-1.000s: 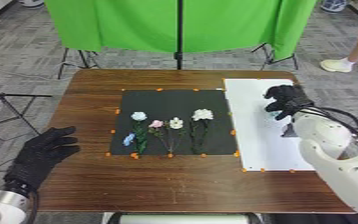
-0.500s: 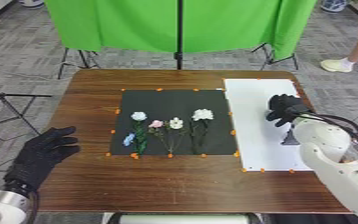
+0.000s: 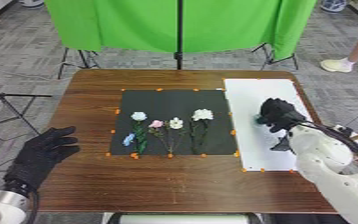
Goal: Arrange flowers
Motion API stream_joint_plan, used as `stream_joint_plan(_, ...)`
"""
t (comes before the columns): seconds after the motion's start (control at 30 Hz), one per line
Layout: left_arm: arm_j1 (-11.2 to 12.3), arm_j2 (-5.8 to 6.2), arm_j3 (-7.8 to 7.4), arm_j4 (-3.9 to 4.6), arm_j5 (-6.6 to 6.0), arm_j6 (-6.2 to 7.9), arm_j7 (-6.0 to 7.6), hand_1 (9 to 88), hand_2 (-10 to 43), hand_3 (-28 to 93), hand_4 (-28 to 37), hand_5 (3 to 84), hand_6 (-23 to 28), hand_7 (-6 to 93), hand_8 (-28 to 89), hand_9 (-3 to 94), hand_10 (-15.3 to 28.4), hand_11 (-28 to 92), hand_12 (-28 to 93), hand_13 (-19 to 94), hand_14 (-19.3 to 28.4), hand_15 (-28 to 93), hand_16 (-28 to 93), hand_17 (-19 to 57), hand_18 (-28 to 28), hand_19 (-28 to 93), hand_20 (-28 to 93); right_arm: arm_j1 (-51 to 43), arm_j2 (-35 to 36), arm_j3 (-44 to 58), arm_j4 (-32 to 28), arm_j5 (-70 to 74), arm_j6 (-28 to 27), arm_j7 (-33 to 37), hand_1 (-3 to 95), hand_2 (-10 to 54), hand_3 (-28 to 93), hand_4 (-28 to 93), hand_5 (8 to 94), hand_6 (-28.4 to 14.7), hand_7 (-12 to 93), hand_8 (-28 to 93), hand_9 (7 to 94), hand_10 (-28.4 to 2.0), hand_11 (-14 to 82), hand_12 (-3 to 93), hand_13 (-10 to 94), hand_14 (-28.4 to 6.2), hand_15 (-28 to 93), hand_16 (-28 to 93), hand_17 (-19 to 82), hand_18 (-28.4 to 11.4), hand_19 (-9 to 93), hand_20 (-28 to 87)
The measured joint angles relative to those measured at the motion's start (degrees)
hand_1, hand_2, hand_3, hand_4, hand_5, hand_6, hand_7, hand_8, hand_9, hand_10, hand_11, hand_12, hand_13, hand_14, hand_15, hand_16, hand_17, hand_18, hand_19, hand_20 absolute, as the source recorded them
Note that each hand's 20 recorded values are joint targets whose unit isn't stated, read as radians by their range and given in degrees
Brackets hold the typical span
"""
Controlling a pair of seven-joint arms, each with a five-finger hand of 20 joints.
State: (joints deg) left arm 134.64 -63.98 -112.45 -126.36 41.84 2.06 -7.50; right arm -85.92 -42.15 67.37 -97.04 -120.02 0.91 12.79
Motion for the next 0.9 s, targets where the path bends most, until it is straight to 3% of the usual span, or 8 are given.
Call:
stream_joint_plan(0.3,-0.4,0.00,0.06,0.06,0.00,-0.04,-0.24,29.1,8.6,73,-28.3,44.7,7.3,31.3,-14,41.5,17.4,46,19,36,20.7,70,-6,-2.9,24.4,67,-2,-1.6,-2.5,-1.0,-8.3,-1.2,-3.4,-5.3,49.6,-9.1,83,-28,72.7,0.2,44,-11,85.8,-4.7,31.4,45.3,82,-3.4,59,28,39,-17.5,86,39)
stream_joint_plan(0.5,-0.6,0.00,0.06,0.06,0.02,-0.06,-0.53,29.1,8.6,73,-28.3,44.6,7.3,31.3,-14,41.3,17.5,46,19,36,20.8,70,-6,-2.9,24.5,67,-2,-2.1,-3.4,-2.8,-8.5,-1.9,-5.6,-5.5,49.6,-9.0,83,-28,72.2,0.4,45,-11,85.6,-4.7,31.2,45.4,81,-3.4,60,28,39,-17.5,86,39)
stream_joint_plan(0.9,-0.9,0.09,0.09,0.18,0.02,-0.17,-1.05,29.2,8.6,73,-28.3,44.6,7.3,31.4,-14,41.4,17.5,46,19,36,20.8,70,-6,-2.9,24.4,67,-2,-1.8,-4.9,-5.8,-7.2,-2.3,-5.0,-5.0,49.1,-8.7,83,-28,71.8,0.6,45,-11,85.4,-4.9,31.0,45.3,81,-3.5,60,28,39,-17.5,86,39)
